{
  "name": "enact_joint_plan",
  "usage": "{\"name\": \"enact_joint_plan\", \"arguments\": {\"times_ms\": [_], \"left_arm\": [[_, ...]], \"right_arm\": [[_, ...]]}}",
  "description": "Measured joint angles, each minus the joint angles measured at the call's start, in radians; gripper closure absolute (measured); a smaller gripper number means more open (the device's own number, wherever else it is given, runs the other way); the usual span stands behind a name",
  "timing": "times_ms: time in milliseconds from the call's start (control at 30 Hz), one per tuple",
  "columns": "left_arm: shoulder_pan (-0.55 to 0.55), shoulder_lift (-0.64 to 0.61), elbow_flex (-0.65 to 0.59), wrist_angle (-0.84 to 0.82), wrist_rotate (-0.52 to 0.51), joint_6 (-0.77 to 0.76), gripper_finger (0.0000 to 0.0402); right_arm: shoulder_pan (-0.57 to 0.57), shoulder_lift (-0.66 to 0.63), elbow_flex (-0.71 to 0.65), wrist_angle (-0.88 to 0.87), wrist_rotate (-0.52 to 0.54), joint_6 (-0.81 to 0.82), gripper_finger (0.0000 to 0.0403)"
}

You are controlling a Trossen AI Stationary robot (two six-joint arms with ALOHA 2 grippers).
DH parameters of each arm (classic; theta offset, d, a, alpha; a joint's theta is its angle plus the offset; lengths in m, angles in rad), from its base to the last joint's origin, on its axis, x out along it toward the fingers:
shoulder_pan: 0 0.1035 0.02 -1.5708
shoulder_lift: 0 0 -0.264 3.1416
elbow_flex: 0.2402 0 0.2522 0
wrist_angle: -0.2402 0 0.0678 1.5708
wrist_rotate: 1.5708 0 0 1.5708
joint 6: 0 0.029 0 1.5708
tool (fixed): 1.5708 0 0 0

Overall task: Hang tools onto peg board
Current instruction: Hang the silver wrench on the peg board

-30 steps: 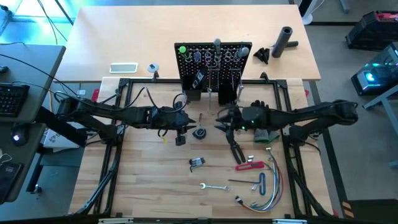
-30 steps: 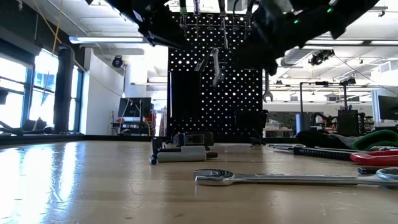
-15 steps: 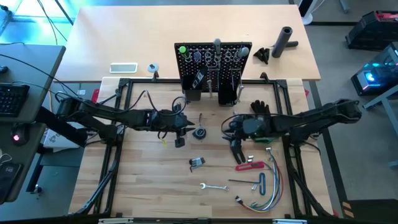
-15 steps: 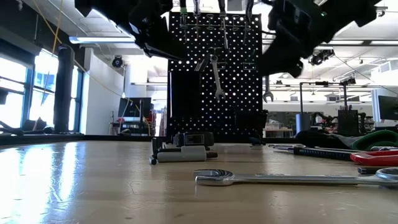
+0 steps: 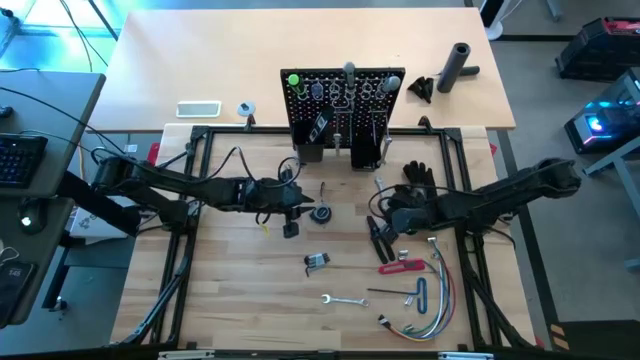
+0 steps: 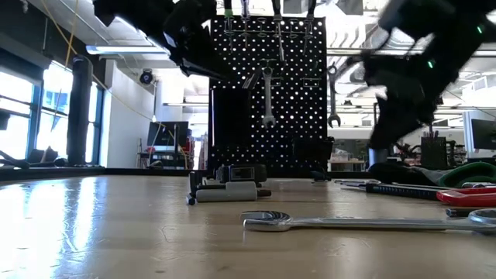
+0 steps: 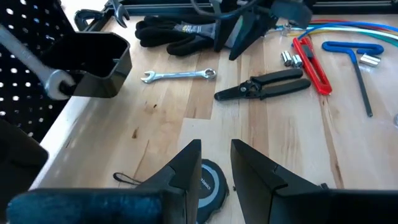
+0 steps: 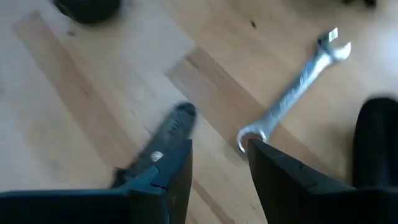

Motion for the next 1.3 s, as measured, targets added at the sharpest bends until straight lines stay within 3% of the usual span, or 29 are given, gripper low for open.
{"name": "enact_joint_plan", "arguments": {"times_ms": [233,367,667,967,1133,1300], "left_arm": [[0.0,0.113,0.0,0.078,0.063,-0.028,0.0321],[-0.001,0.193,0.0,0.151,0.098,-0.042,0.0321],[-0.001,0.32,0.0,0.303,0.137,-0.063,0.0321],[0.0,0.322,0.002,0.328,0.137,-0.062,0.0321],[0.0,0.322,0.002,0.322,0.138,-0.062,0.0321],[0.002,0.322,0.002,0.323,0.137,-0.059,0.0321]], "right_arm": [[-0.043,0.0,-0.228,0.388,0.006,0.051,0.0251],[-0.07,0.003,-0.297,0.513,0.029,0.03,0.0251],[-0.087,0.129,-0.271,0.588,0.071,-0.09,0.0263],[-0.086,0.351,-0.188,0.597,0.139,-0.063,0.0269],[-0.08,0.376,-0.173,0.593,0.144,-0.062,0.0325],[-0.058,0.369,-0.176,0.603,0.134,-0.108,0.0327]]}}
